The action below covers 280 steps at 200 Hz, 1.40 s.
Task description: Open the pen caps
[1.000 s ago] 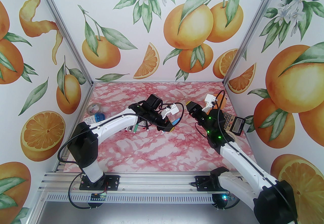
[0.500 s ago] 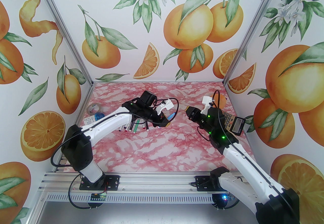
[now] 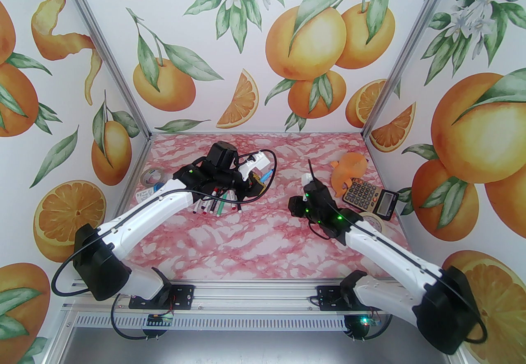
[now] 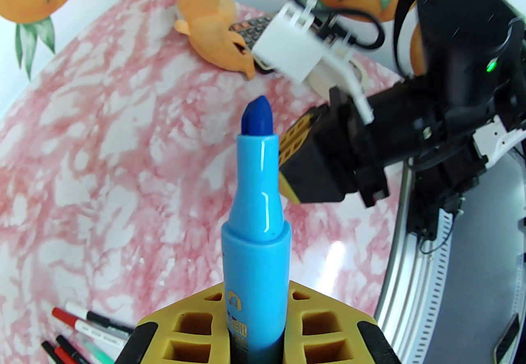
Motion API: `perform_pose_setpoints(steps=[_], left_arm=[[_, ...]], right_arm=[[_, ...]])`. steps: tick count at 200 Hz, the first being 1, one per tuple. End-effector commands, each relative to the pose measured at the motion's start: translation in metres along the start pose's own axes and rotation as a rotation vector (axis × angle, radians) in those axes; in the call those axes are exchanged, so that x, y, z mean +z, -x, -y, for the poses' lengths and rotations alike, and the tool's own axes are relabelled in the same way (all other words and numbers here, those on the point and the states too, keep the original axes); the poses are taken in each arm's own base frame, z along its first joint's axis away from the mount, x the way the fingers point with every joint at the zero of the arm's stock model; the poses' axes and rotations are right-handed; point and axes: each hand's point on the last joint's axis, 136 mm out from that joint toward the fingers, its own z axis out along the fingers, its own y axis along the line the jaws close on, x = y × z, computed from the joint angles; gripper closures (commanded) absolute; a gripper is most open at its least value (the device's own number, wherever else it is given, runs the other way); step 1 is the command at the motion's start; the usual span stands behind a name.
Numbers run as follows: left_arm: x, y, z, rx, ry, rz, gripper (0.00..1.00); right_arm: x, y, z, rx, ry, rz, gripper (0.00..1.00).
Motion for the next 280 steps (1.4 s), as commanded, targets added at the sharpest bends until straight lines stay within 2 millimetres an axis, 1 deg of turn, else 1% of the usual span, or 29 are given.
perform_pose_setpoints(steps=[1,52,82,130,171,182,216,244,280], left_arm=[[-0.005,0.004,-0.003,0.018,0.023,0.021,0.97],[-0.001,0.001,-0.006,0.006,0.028,0.006,0.98],[0.001,-0.001,-0.007,0.005,0.029,0.0,0.98],[0.004,-0.003,-0.007,-0.003,0.025,-0.01,0.97],[0.006,-0.004,-0.008,-0.007,0.021,-0.017,0.98],[0.007,-0.005,-0.008,-0.01,0.019,-0.021,0.97],[0.008,-0.007,-0.009,-0.013,0.017,-0.026,0.97],[0.009,-0.007,-0.008,-0.017,0.012,-0.027,0.97],[0.009,-0.006,-0.008,-0.018,0.01,-0.026,0.97]], right_arm=[[0.013,-0.001,0.01,-0.02,-0.064,0.019,0.89],[0.039,-0.011,0.026,-0.021,-0.162,-0.03,0.89],[0.057,-0.017,0.026,-0.036,-0.175,-0.071,0.88],[0.075,-0.031,0.042,-0.013,-0.229,-0.126,0.88],[0.077,-0.033,0.059,-0.006,-0.294,-0.134,0.88],[0.078,-0.033,0.06,-0.005,-0.296,-0.131,0.87],[0.079,-0.032,0.063,-0.016,-0.307,-0.127,0.81],[0.08,-0.032,0.065,-0.03,-0.319,-0.131,0.79],[0.079,-0.031,0.066,-0.047,-0.328,-0.13,0.74]])
